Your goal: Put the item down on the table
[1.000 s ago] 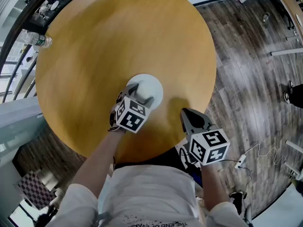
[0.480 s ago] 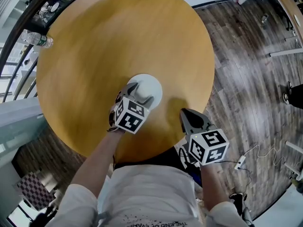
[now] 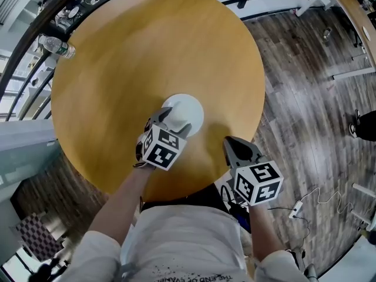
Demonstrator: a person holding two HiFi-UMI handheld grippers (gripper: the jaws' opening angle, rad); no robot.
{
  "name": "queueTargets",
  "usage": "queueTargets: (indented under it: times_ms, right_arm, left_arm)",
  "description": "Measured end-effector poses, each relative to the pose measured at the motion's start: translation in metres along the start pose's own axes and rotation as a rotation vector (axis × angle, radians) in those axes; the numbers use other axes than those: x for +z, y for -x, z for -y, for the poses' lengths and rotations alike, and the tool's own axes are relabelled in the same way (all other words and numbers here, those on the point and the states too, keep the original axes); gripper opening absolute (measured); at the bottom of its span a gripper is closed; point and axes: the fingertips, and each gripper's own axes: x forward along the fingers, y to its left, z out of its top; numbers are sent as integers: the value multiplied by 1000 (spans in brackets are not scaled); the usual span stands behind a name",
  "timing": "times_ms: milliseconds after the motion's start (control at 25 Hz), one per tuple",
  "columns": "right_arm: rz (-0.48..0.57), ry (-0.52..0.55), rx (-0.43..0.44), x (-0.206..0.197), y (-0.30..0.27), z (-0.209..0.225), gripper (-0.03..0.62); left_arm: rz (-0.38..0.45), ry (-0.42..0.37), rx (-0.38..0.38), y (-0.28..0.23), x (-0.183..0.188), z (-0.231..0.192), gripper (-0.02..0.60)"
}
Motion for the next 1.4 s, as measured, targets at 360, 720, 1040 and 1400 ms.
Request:
queueTargets:
  times_ms: [360, 720, 1040, 1400]
  right_arm:
    - [38, 45, -4, 8, 18, -18, 25]
    - [78, 83, -6, 18, 41, -40, 25]
    - [105, 106, -7, 30, 55, -60, 25]
    - [108, 125, 16, 36, 59, -73, 25]
  left_arm:
    - [89, 128, -32, 43, 12, 7, 285]
    - [185, 114, -9, 112, 18, 21, 61]
    - [297, 189, -29, 173, 11, 32, 23]
    - [326, 231, -26, 195, -1, 39, 21]
